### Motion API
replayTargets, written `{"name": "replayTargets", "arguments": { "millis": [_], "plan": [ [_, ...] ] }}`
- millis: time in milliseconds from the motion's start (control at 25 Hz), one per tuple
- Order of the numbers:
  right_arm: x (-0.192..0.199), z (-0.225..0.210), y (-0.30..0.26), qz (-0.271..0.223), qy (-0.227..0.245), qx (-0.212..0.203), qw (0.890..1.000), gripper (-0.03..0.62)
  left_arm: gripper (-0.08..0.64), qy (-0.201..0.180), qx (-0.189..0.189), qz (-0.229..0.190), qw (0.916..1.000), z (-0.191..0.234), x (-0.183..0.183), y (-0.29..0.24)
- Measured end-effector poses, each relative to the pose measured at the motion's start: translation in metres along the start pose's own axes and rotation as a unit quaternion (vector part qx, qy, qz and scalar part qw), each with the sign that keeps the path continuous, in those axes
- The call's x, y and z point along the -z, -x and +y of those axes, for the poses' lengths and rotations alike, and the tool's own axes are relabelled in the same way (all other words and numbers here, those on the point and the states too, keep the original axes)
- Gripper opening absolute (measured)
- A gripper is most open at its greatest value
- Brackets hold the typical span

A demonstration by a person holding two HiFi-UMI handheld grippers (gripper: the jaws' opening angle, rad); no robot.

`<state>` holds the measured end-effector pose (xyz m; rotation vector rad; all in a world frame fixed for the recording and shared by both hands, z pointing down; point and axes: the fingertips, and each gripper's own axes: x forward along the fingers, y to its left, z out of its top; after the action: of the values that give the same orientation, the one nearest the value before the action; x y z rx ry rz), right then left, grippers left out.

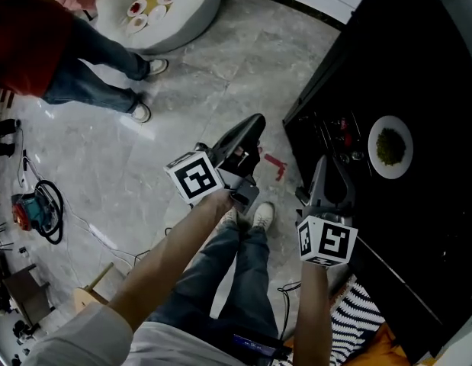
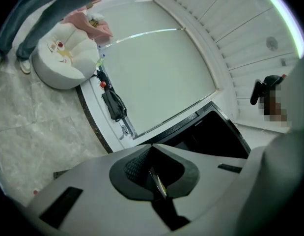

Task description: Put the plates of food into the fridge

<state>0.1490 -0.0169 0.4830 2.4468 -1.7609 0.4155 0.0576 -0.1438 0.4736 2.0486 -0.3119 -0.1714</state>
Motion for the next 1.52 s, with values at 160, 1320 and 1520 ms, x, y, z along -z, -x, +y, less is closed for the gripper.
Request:
{"name": "replayTargets", "arguments": {
  "millis": [160, 1320, 1520],
  "plan": [
    [-0.014, 0.003, 0.007, -0.001, 0.001, -0.006, 1.000, 0.009, 0.006, -0.012, -0.035, -0.023, 0.9990, 0.001, -0.015, 0.023],
    [-0.117, 0.059, 0.058, 0.013, 0.066, -0.102, 0.992, 0.009, 0.006, -0.336, -0.169, -0.065, 0.9242, -0.100, -0.101, 0.146],
    [-0.130, 0.061, 0.065, 0.011, 0.082, -0.113, 0.990, 0.009, 0.006, -0.376, -0.176, -0.065, 0.9074, -0.119, -0.107, 0.152]
  ]
}}
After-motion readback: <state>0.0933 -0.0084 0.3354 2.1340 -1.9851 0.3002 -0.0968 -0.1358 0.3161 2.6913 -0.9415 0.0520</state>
